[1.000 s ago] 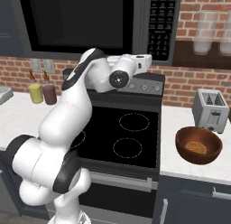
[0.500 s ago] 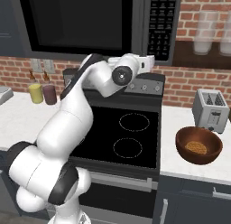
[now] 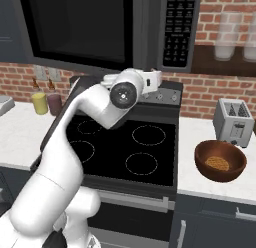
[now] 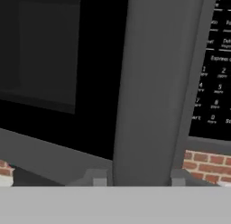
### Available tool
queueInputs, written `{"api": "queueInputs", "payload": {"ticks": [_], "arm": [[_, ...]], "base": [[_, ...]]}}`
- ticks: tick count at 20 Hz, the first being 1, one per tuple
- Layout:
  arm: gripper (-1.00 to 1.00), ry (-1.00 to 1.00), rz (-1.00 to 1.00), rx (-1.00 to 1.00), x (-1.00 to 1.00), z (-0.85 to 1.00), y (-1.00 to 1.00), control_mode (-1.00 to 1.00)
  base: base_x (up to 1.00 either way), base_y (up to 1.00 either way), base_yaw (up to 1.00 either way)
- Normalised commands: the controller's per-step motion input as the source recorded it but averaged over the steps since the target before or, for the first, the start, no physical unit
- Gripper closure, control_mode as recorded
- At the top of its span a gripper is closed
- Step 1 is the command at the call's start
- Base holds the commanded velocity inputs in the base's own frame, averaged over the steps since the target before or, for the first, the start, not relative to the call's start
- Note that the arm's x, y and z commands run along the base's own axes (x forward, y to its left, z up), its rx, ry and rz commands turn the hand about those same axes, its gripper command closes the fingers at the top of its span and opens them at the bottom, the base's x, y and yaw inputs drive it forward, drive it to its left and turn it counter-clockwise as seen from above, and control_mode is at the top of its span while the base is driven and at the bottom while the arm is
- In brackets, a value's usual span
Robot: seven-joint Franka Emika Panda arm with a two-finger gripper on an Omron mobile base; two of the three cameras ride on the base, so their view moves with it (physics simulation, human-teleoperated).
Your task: Open the microwave, place the bowl with waffle inside the microwave, then close the microwave door and turn it on.
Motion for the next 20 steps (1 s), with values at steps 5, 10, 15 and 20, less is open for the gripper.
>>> {"api": "queueInputs", "payload": {"ticks": [5, 10, 15, 20], "arm": [[1.00, -0.01, 0.04, -0.08, -1.00, 0.03, 0.79, -1.00], [1.00, 0.02, 0.10, -0.17, -1.00, 0.35, 0.91, -1.00], [1.00, 0.09, 0.19, -0.26, -1.00, 0.54, 0.92, -1.00], [1.00, 0.09, 0.22, -0.30, -1.00, 0.51, 0.97, -1.00]], "base": [[0.00, 0.00, 0.00], [0.00, 0.00, 0.00], [0.00, 0.00, 0.00], [0.00, 0.00, 0.00]]}}
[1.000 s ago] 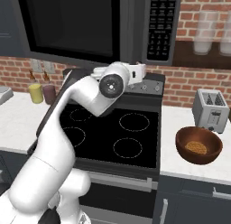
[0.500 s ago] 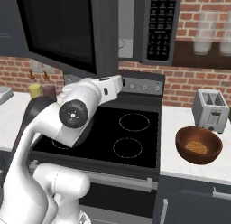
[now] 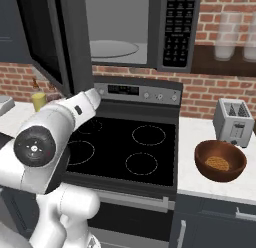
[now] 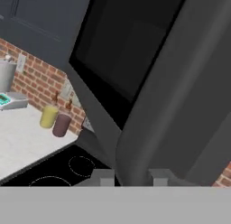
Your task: Open the microwave, place the bowl with waffle inside the microwave, then close the microwave door and turn it on.
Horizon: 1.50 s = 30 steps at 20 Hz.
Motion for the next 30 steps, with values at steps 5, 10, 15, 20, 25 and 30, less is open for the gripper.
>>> {"api": "queueInputs", "payload": {"ticks": [5, 10, 15, 20, 25, 30], "arm": [[1.00, 0.08, 0.21, -0.33, -1.00, 0.38, 1.00, -1.00], [1.00, 0.10, 0.20, -0.36, -1.00, 0.33, 1.00, -1.00], [-1.00, 0.05, 0.22, -0.29, -1.00, 0.23, 0.81, -1.00], [-1.00, -0.02, 0.20, -0.04, -1.00, 0.20, -0.25, -1.00], [-1.00, -0.03, 0.10, 0.11, -0.82, 0.40, -0.97, -1.00], [-1.00, 0.00, 0.06, 0.23, -0.84, 0.45, -1.00, -1.00]], "base": [[0.00, 0.00, 0.00], [0.00, 0.00, 0.00], [0.00, 0.00, 0.00], [0.00, 0.00, 0.00], [0.00, 0.00, 0.00], [0.00, 0.00, 0.00]]}}
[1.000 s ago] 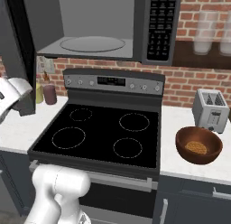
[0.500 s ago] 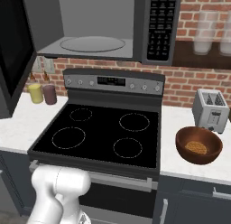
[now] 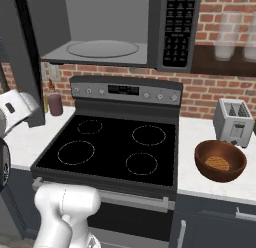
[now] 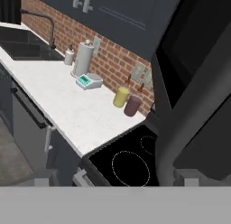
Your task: Open the microwave, place the bowl with waffle inside the microwave, then close the microwave door and turn it on.
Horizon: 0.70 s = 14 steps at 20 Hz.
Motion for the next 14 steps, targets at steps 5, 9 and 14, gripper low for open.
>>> {"api": "queueInputs", "payload": {"ticks": [5, 9, 14], "arm": [[-1.00, -0.14, 0.05, 0.20, -1.00, 0.35, -1.00, -1.00], [-1.00, -0.21, 0.00, 0.14, -1.00, 0.39, -0.93, -1.00], [-1.00, -0.17, 0.00, 0.15, -0.92, 0.54, -0.83, -1.00]], "base": [[0.00, 0.00, 0.00], [0.00, 0.00, 0.00], [0.00, 0.00, 0.00]]}}
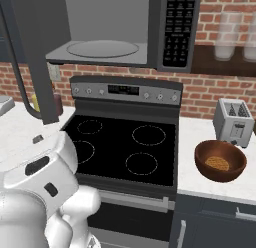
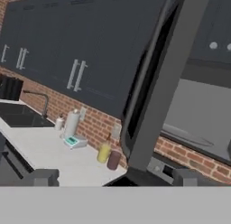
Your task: Open the microwave, place the bowl with waffle inside the microwave, then close the microwave door and turn it on.
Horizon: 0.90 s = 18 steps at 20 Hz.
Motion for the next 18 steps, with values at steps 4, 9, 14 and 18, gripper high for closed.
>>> {"api": "queueInputs", "payload": {"ticks": [4, 9, 14, 18], "arm": [[-1.00, -0.14, 0.08, 0.18, -0.08, 0.57, -0.78, -1.00], [-1.00, -0.17, 0.07, 0.11, 0.51, 0.24, -0.31, -1.00], [-1.00, -0.22, 0.12, 0.00, 0.77, -0.25, 0.13, -1.00], [-1.00, -0.16, 0.14, 0.00, 0.92, -0.73, 0.37, -1.00]], "base": [[0.00, 0.00, 0.00], [0.00, 0.00, 0.00], [0.00, 0.00, 0.00], [0.00, 0.00, 0.00]]}}
